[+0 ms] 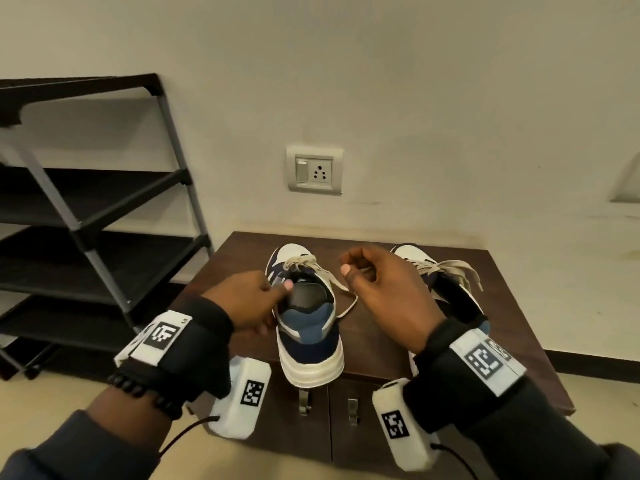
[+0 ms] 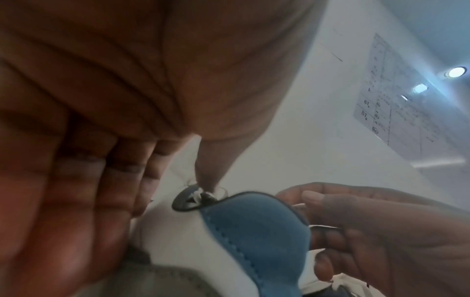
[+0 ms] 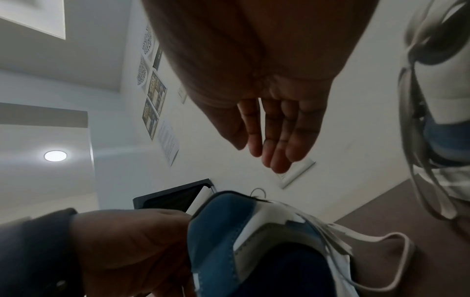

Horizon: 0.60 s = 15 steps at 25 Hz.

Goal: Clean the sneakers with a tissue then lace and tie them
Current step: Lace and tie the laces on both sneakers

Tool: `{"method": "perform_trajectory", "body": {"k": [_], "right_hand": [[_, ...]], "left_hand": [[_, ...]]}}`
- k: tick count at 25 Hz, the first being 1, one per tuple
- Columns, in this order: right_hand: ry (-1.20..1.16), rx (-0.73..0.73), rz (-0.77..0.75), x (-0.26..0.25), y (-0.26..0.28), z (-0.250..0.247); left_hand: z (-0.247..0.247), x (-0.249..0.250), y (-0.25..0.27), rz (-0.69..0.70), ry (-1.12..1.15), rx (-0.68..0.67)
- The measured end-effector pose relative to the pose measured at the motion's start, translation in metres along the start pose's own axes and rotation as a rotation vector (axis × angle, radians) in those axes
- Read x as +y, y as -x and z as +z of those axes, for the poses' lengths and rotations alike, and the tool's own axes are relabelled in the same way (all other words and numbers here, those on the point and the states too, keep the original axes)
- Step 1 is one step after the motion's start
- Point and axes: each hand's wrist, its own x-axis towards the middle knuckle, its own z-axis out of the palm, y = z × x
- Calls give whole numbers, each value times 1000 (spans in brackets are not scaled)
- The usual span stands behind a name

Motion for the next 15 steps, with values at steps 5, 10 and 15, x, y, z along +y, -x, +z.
{"method": "perform_trajectory", "body": {"k": [5,10,15], "right_hand": [[101,-84,-3,5,-32,22],[-2,-259,-38,16,-53,44],[17,-145,-111,17,-65,40]], "left_hand": [[-5,-26,-26,181,190,292],[-4,-16,-46,422,180,138],[-11,-10,-48,496,242,161]]}}
